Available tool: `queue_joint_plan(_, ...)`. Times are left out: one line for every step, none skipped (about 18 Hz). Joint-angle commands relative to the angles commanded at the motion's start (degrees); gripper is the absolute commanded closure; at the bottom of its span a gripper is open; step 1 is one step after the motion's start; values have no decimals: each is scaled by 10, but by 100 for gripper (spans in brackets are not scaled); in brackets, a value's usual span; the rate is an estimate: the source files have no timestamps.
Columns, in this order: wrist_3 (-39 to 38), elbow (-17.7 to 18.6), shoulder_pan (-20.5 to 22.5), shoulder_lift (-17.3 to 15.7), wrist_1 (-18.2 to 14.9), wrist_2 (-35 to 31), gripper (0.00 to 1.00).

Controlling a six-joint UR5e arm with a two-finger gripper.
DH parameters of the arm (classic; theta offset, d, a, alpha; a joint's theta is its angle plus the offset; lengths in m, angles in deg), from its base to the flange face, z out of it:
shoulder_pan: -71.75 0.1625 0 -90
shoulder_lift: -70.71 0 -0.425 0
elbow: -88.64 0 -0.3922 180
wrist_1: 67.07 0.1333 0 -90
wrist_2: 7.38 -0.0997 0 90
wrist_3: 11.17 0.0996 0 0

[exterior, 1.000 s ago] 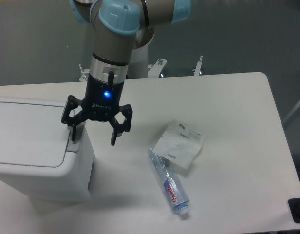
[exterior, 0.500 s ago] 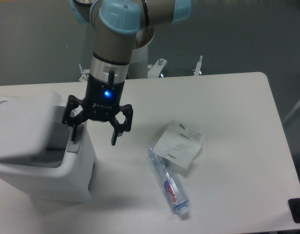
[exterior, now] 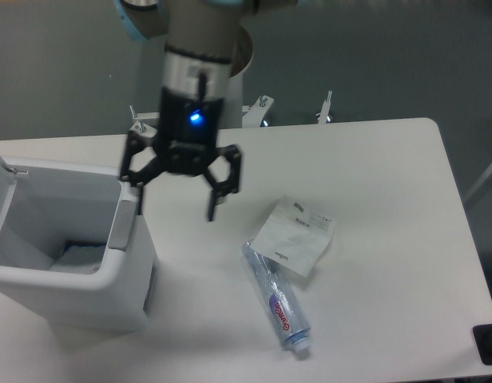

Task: Open the trash can
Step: 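Lift the gripper up away from the opened trash can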

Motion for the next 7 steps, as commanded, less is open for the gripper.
queue_joint_plan(9, -2, 16, -1, 1, -11, 0)
queue_joint_plan(43, -2, 28, -2, 0, -17, 0)
queue_joint_plan(71, -2, 38, -2, -3, -23, 0)
queue_joint_plan(103, -2, 50, -2, -4, -40, 0)
queue_joint_plan(123, -1, 56, -4, -4, -57, 0)
queue_joint_plan(143, -1, 63, -4, -6, -76, 0)
queue_joint_plan(165, 3, 70, -3, -8, -89, 0)
